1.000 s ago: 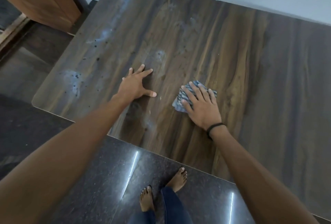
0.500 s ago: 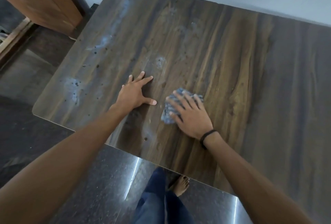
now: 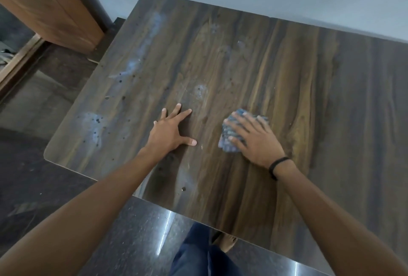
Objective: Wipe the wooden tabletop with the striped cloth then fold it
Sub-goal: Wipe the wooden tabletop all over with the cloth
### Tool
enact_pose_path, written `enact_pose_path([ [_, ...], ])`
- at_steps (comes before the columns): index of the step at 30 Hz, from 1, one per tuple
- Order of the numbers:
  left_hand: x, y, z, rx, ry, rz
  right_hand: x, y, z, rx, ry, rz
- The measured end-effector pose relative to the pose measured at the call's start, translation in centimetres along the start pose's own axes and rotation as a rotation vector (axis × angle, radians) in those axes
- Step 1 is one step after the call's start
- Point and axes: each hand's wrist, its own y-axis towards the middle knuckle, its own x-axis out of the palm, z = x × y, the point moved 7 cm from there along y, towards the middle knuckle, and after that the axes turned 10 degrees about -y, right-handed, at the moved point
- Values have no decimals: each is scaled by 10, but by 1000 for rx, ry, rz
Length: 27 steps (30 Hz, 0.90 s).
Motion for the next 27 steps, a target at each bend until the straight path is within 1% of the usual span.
enact_pose_path([
  [2,0,2,0,-6,4,-11,-2,21,30,280,67,-36],
  [3,0,2,1,-9,12,-15,1,29,30,361,90,-57],
  [4,0,4,4,-13,25,-19,1,34,20,353,84,-69],
  [6,-2,10,15,-14,50,-33,-1,29,-4,148,59,-57],
  [7,-3,15,21,-4,55,-44,-1,22,-5,53,46,-43],
  [8,-3,21,28,7,60,-58,0,21,6,37,36,-35],
  [9,-4,29,34,14,66,-77,1,25,23,102,40,-32],
  [11,-6,48,45,24,78,-127,1,39,52,377,93,-47],
  [12,-6,58,52,35,86,-151,1,45,51,459,104,-41],
  [13,-7,66,58,46,99,-171,0,48,39,438,88,-45],
  [15,-10,83,70,53,126,-206,1,41,13,206,57,-61],
  [16,-12,90,74,51,134,-224,1,32,11,101,42,-69],
  [17,-12,96,77,48,140,-243,0,25,21,68,35,-73],
  [18,-12,100,79,43,145,-259,0,26,37,110,35,-71],
  [20,-12,105,80,26,161,-289,-1,38,72,353,87,-84],
  [21,-11,107,80,21,168,-298,-1,45,77,458,117,-91],
  [22,-9,108,81,20,170,-300,-1,52,71,485,118,-92],
  [23,-8,109,82,22,169,-296,-3,55,58,425,94,-97],
  [25,-7,110,83,22,169,-280,-4,44,34,187,60,-88],
  [26,-6,110,83,23,170,-274,-4,33,32,99,46,-88],
  [27,-5,109,83,27,169,-272,-4,24,42,79,32,-96],
])
